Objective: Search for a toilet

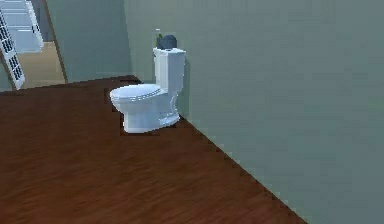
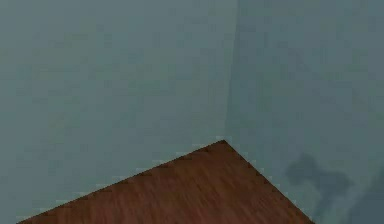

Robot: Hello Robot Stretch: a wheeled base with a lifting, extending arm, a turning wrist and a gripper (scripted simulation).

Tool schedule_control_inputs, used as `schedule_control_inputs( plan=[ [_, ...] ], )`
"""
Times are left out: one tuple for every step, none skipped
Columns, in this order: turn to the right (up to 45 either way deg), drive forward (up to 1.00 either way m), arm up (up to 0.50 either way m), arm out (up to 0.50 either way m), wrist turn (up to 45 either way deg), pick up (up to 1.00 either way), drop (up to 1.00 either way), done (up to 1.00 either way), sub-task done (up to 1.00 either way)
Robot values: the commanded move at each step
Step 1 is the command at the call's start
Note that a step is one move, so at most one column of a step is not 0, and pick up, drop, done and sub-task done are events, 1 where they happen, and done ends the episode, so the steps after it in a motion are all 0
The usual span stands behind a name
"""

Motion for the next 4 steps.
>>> schedule_control_inputs(
  plan=[
    [-27.0, 0.0, 0.0, 0.0, 0.0, 0.0, 0.0, 0.0, 0.0],
    [0.0, 1.0, 0.0, 0.0, 0.0, 0.0, 0.0, 0.0, 0.0],
    [0.0, 0.75, 0.0, 0.0, 0.0, 0.0, 0.0, 0.0, 0.0],
    [36.0, 0.0, 0.0, 0.0, 0.0, 0.0, 0.0, 0.0, 0.0]
  ],
)
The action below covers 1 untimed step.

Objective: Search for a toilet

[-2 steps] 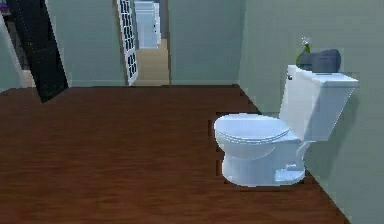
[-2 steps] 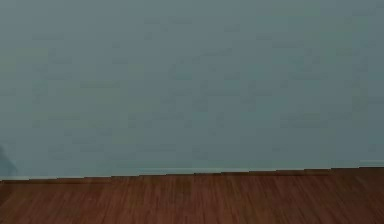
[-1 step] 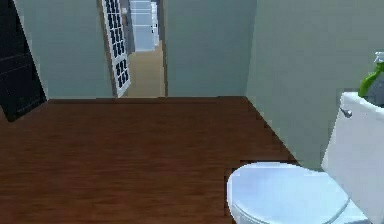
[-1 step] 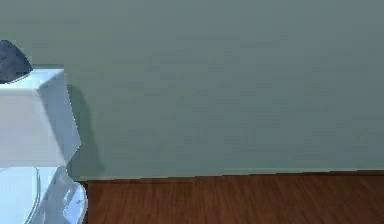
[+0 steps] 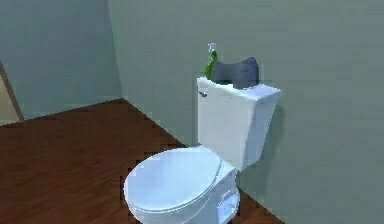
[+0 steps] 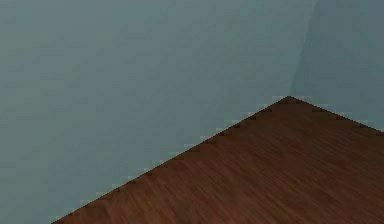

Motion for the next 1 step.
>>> schedule_control_inputs(
  plan=[
    [0.0, 0.0, 0.0, 0.0, 0.0, 0.0, 0.0, 1.0, 0.0]
  ],
)
